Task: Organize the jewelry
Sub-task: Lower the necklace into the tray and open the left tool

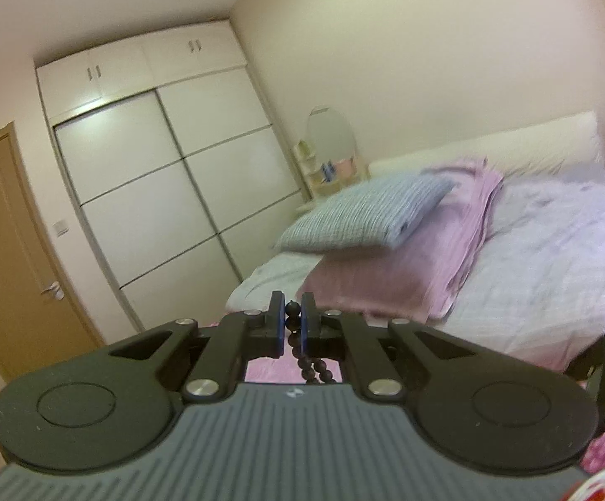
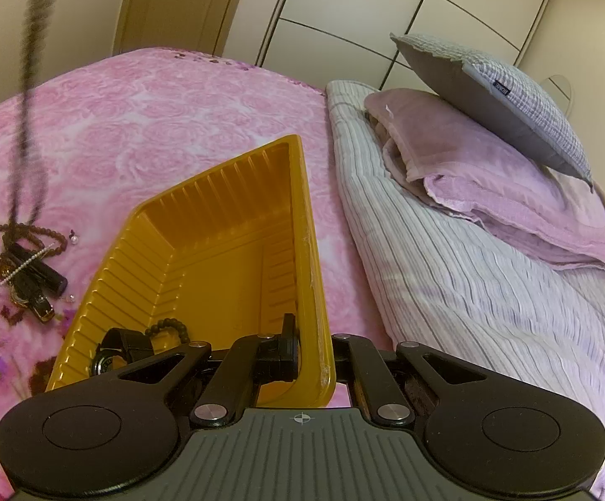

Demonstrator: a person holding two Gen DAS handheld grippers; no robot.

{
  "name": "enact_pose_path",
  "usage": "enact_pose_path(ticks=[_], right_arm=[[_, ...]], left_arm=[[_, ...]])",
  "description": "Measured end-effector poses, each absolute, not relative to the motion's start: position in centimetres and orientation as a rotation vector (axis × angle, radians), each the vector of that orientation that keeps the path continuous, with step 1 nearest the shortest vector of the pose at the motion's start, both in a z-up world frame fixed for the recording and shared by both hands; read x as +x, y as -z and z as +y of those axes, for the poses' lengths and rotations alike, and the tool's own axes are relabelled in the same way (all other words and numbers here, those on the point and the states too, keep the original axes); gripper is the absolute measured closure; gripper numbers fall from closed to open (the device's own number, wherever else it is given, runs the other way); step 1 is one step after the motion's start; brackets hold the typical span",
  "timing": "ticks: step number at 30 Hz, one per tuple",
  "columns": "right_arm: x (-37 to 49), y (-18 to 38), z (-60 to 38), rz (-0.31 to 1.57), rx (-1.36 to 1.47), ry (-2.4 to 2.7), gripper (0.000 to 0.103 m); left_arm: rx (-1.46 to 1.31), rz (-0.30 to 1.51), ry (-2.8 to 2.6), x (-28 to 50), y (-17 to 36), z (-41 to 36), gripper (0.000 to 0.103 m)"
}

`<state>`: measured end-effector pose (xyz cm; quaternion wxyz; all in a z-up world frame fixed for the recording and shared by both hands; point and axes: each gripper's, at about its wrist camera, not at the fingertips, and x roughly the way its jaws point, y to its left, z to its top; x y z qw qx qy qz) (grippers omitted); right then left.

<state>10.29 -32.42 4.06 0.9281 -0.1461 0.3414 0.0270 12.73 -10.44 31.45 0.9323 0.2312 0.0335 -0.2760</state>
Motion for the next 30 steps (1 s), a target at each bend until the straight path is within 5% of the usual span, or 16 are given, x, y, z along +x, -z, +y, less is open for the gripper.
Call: enact_pose_path(ticks=[7, 30], right_arm=[[10.3, -3.8, -32.8, 0.714, -0.301, -0.067, 0.099], [11.6, -4.0, -34.0, 0.848, -0.305, -0.124, 0.098]], left_arm=[[0.455, 0.066, 0.648, 13.4, -31.6, -14.7, 0.097], [0.497, 0.452, 0.786, 18.7, -16.4, -21.5, 0.097]])
